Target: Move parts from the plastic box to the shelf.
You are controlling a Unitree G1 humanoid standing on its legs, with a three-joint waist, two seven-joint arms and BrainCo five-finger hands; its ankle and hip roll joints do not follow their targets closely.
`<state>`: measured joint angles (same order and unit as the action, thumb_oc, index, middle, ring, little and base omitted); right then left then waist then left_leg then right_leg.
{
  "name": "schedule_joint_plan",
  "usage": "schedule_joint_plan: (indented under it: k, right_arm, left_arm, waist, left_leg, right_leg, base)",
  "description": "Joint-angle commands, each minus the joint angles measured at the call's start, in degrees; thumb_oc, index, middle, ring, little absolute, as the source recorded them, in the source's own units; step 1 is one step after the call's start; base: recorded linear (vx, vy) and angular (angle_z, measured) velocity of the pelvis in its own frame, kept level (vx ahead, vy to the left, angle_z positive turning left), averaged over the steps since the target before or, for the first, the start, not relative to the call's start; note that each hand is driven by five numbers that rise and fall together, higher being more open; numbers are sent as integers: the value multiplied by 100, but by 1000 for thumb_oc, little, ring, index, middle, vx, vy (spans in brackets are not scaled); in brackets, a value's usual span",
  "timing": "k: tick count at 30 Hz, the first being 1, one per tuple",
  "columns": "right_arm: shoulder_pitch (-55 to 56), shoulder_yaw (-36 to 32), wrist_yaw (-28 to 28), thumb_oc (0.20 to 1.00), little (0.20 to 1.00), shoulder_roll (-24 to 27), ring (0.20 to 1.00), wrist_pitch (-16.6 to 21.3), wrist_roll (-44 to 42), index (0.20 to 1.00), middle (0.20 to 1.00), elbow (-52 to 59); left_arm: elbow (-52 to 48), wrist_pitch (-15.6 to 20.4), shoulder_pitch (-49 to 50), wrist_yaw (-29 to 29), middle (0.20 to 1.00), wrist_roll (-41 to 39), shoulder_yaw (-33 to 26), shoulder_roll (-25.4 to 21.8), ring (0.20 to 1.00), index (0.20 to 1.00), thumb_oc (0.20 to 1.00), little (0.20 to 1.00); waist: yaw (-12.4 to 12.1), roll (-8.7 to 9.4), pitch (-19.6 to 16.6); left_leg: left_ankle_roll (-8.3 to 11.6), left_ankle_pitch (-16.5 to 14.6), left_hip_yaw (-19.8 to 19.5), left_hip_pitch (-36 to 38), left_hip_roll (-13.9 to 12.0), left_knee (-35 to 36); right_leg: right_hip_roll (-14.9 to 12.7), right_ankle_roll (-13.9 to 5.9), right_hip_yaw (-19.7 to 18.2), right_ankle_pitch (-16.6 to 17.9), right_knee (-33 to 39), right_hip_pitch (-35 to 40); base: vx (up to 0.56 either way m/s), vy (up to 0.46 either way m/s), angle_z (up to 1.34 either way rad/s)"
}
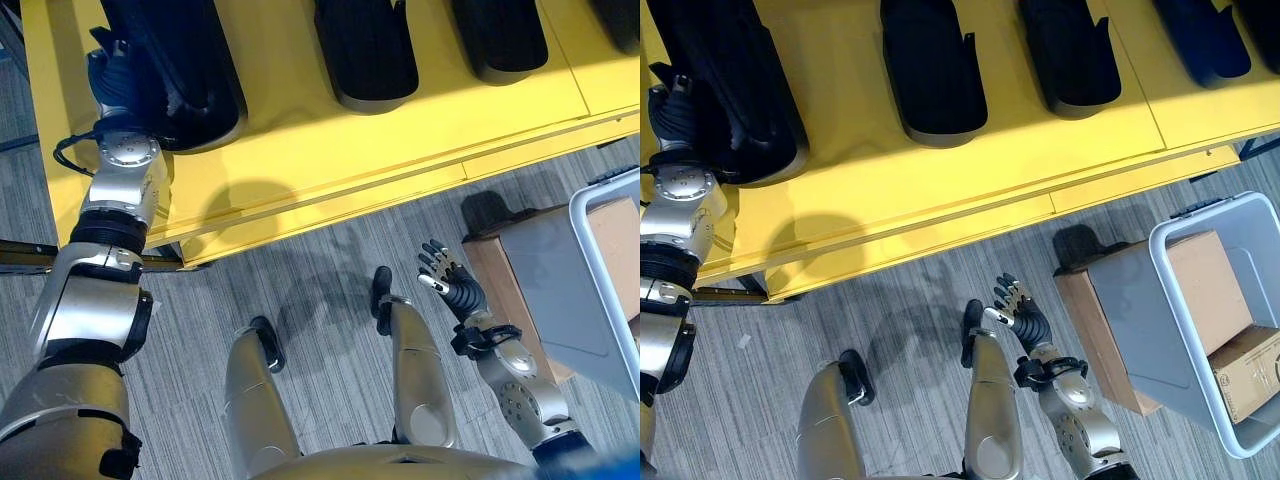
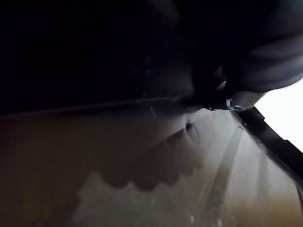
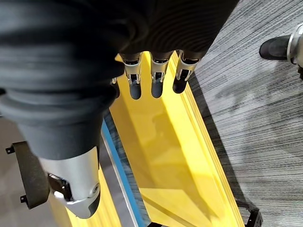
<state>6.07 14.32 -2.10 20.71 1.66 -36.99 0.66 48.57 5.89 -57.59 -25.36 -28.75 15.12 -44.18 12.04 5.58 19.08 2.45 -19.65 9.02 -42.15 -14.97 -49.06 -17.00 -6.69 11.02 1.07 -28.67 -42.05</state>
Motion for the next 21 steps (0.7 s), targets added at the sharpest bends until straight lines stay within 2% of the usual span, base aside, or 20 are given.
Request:
schedule_joint_plan:
  k: [1,6,7,8,11,21]
  right_arm:
    - [158,-22,-75,1000,1000,130,1000,245,-191,1000,1000,251]
    - [173,1,-127,1000,1000,198,1000,236,-200,1000,1000,261]
    - [179,-1,-134,1000,1000,213,1000,239,-201,1000,1000,263]
    - [187,-2,-146,1000,1000,222,1000,232,-203,1000,1000,260]
    - [213,-18,-148,1000,1000,245,1000,221,-171,1000,1000,241]
    - [248,-67,-212,1000,1000,302,1000,216,-189,1000,1000,258]
  left_arm:
    - [347,103,-206,11,200,-160,-214,5,200,200,200,200]
    - [469,33,-315,57,200,38,-120,-65,200,200,200,200]
    - [478,25,-335,49,473,74,-92,-70,473,473,473,473]
    - [492,5,-364,69,1000,124,-46,-84,1000,1000,1000,1000]
    - [563,-91,-414,108,1000,310,20,-125,1000,1000,1000,1000]
    - [528,-100,-406,92,1000,435,21,-287,1000,1000,1000,1000]
  waist:
    - [-8,-67,-93]
    - [-3,-60,-105]
    - [-3,-57,-104]
    - [-3,-58,-104]
    - [-7,-62,-105]
    - [-56,-115,-101]
  left_leg:
    - [-54,196,-279,31,130,411]
    - [-47,212,-267,-14,112,390]
    - [-45,208,-265,-9,110,388]
    - [-43,208,-271,-18,107,377]
    - [-40,208,-269,-15,99,376]
    - [-37,201,-286,-35,116,349]
  right_leg:
    - [-158,-170,-70,-1115,-916,148]
    - [-131,-170,-95,-1088,-919,95]
    - [-131,-172,-101,-1085,-921,85]
    - [-129,-170,-103,-1088,-930,78]
    - [-136,-173,-107,-1085,-929,77]
    - [-158,-165,-102,-1112,-991,61]
  base:
    - [0,0,0]
    - [-10,0,-3]
    - [-9,0,-4]
    - [-8,-4,-4]
    - [0,0,0]
    - [0,0,0]
